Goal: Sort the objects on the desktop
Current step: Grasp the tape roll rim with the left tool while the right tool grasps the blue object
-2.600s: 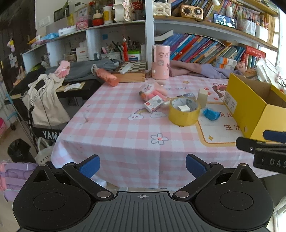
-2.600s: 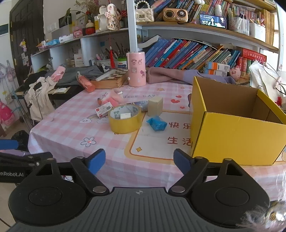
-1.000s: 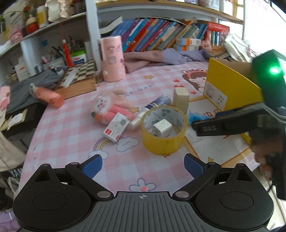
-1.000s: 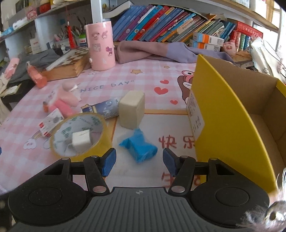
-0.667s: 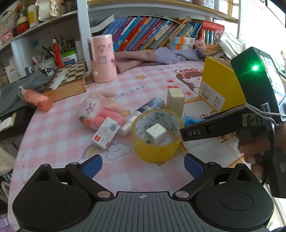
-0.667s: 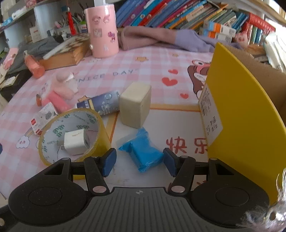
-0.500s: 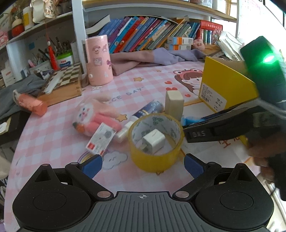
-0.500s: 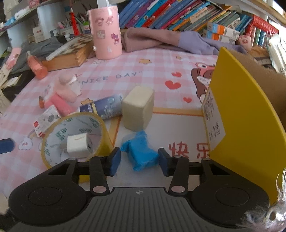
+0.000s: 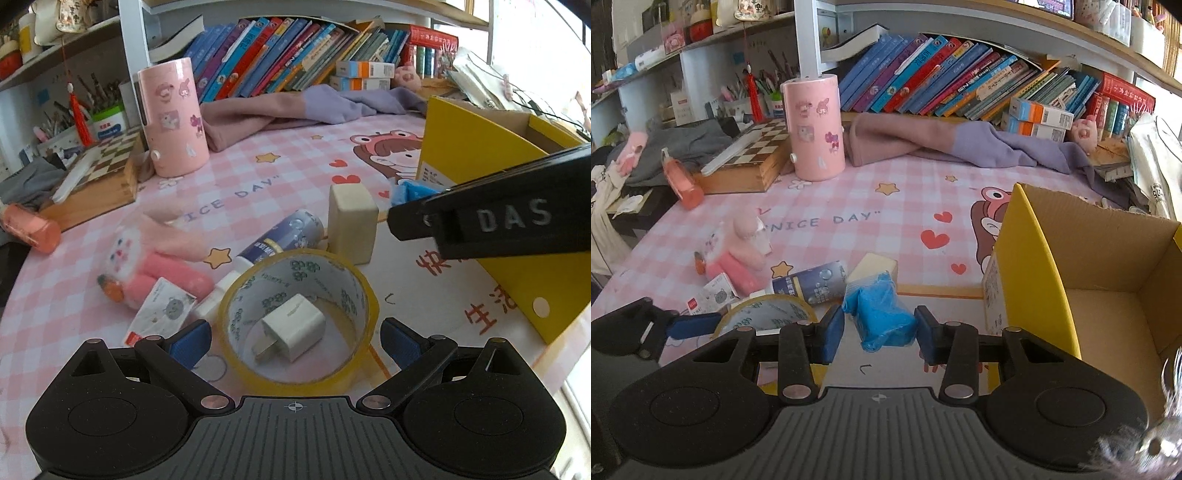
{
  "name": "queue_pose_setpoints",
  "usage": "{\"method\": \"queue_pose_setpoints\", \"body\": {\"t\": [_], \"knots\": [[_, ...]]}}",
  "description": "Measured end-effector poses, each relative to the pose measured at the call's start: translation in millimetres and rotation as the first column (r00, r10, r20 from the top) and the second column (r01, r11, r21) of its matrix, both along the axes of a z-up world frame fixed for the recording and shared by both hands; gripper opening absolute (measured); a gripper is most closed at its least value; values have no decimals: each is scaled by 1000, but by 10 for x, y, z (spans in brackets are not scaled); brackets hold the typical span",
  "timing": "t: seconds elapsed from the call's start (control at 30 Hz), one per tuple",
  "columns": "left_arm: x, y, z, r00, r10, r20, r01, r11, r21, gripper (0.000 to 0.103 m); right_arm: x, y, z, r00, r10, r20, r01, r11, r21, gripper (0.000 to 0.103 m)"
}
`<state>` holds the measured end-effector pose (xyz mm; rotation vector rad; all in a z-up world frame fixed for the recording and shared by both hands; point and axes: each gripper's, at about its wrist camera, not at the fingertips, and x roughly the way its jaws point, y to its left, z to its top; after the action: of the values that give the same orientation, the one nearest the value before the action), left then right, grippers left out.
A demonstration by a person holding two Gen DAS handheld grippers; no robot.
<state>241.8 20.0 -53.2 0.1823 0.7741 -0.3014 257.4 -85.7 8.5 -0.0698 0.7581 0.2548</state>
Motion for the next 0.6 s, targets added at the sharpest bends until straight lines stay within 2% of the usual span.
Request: {"method": "queue_pose_setpoints", "body": {"t": [0.07, 0.17, 0.33, 0.6], "knots": [[26, -35, -30, 1000, -4, -4, 4, 1000, 10, 97, 2, -26, 2, 1000, -5, -6, 5, 1000, -1, 39], [32, -76, -63, 1000, -4, -4, 4, 1000, 31, 88, 6, -63, 15, 1000, -13, -10, 13, 1000, 3, 39], [-8, -44, -16, 1000, 8, 12, -8, 1000, 13, 87, -10, -100, 38, 1000, -20, -4, 20, 1000, 6, 39], [-206, 166, 290, 995, 68, 79, -64, 996, -60, 87, -79, -129, 68, 1000, -21, -1, 21, 999, 24, 38]]}}
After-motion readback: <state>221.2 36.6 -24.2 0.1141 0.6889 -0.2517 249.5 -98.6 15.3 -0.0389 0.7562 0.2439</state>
